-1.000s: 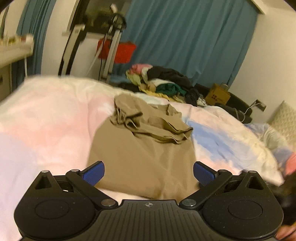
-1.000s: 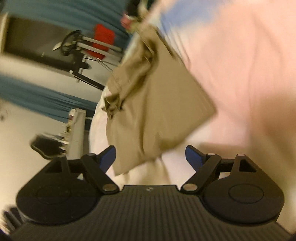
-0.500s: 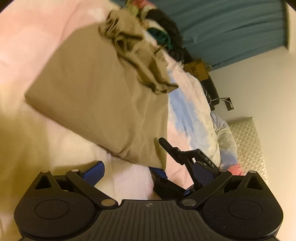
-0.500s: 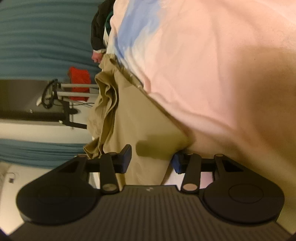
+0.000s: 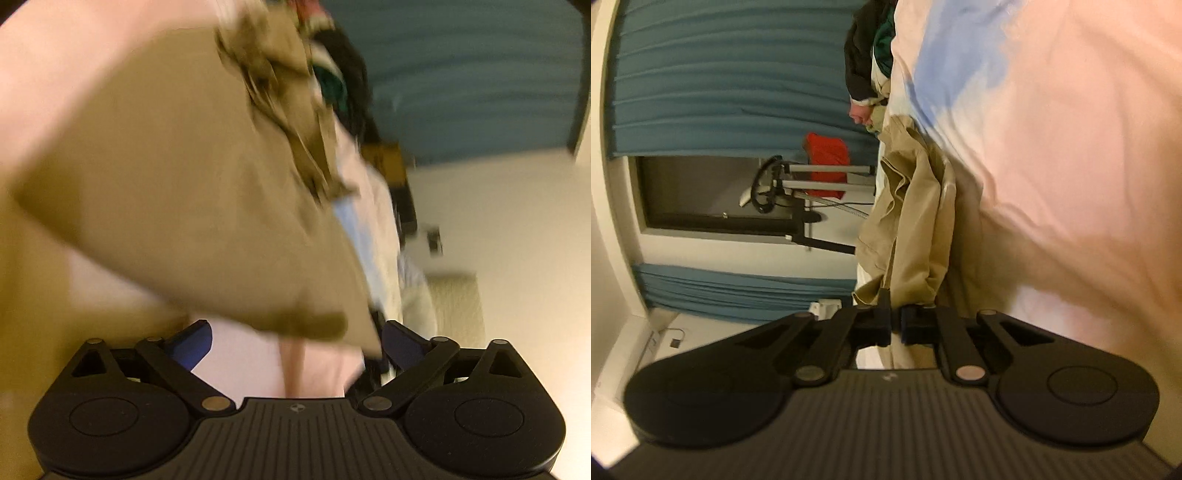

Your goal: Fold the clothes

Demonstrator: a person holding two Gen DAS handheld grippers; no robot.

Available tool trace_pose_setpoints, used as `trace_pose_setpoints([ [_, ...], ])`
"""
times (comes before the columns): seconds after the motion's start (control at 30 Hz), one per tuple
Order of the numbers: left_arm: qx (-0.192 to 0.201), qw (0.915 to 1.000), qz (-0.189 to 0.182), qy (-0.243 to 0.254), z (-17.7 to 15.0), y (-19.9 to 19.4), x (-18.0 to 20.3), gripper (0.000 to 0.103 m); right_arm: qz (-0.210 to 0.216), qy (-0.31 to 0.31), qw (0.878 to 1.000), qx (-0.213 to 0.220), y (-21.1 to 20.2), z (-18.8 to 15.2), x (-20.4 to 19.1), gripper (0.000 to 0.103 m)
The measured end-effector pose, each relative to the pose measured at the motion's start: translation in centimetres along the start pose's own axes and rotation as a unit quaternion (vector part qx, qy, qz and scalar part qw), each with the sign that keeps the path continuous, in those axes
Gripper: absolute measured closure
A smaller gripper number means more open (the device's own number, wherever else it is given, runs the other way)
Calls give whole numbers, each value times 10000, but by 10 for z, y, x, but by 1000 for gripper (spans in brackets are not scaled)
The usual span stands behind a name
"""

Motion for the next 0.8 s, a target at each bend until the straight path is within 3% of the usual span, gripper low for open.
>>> trace_pose_setpoints([
  [0.07,299,9993,134,-193,4,-8,-11,14,-44,27,10000,30,-1,4,1,96],
  [0.17,613,9962,239,-578,7,-19,-29,37,-110,0,9999,63,0,6,3,96],
  [0.23,722,9953,368,-537,5,-20,-31,54,-162,-102,9997,115,0,7,2,96],
  [0.37,1016,9933,435,-336,3,-28,-27,70,-174,-302,9992,210,0,10,0,96],
  [0.43,1201,9914,481,-174,4,-35,-22,84,-196,-470,9983,269,1,10,-3,96],
  [0.53,1438,9882,518,-33,9,-46,-18,91,-239,-709,9966,334,4,8,-9,96],
  [0.8,1545,9853,687,245,-3,-58,-4,95,-499,-1096,9919,398,-7,-12,-11,96],
])
Point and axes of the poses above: each gripper's, at about its wrist camera, not at the fingertips, and y roughly the way its jaws point, x to its right, z to its top, the point moved 3 cm from there along y, roughly the way its jaws point, and after that the axes turned 8 degrees about y, right-handed, at the moved point
